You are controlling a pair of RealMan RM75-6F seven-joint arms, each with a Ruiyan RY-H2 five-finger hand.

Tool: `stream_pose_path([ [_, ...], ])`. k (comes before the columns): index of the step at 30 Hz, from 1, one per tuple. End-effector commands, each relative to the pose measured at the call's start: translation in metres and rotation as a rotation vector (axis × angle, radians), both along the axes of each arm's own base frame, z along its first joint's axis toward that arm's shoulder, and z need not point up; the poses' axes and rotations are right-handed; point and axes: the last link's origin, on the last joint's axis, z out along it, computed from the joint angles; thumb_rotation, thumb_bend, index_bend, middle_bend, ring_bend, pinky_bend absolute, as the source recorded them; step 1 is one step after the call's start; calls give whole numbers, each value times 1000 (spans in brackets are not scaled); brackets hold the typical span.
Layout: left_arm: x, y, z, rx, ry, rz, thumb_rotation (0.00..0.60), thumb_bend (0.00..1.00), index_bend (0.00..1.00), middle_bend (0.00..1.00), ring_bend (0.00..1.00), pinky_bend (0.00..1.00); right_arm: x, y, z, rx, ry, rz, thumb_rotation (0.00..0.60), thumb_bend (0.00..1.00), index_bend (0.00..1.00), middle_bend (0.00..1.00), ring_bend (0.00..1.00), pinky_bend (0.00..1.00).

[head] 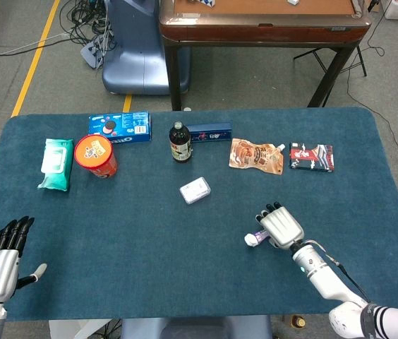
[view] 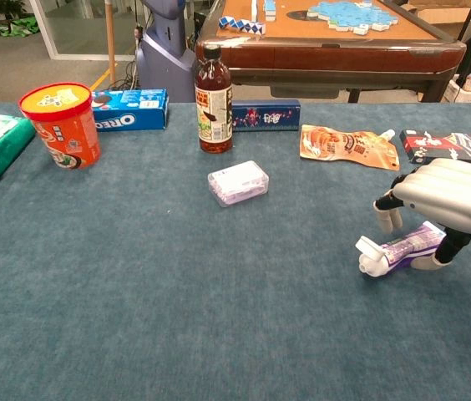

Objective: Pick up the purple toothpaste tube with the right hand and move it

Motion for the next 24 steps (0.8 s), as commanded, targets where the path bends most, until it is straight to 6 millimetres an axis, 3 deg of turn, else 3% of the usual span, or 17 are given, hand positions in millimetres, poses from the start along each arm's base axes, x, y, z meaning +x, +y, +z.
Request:
stream_pose_path([
  [1,0,0,0,2,-2,1,600,154,0,50,48,78,-1,0,-1,1,6,-3,600,222,447,444,271,275],
  [16,-3,0,1,5,2,6,600,153,0,50,48,78,-8,-5,-3,7,31,-17,600,339,549,519,335,276],
  [24,0,5,1,-7,7,-11,600,154,0,50,48,78,-6,-7,-5,24,60,-10,600,536,662,593,399,274],
])
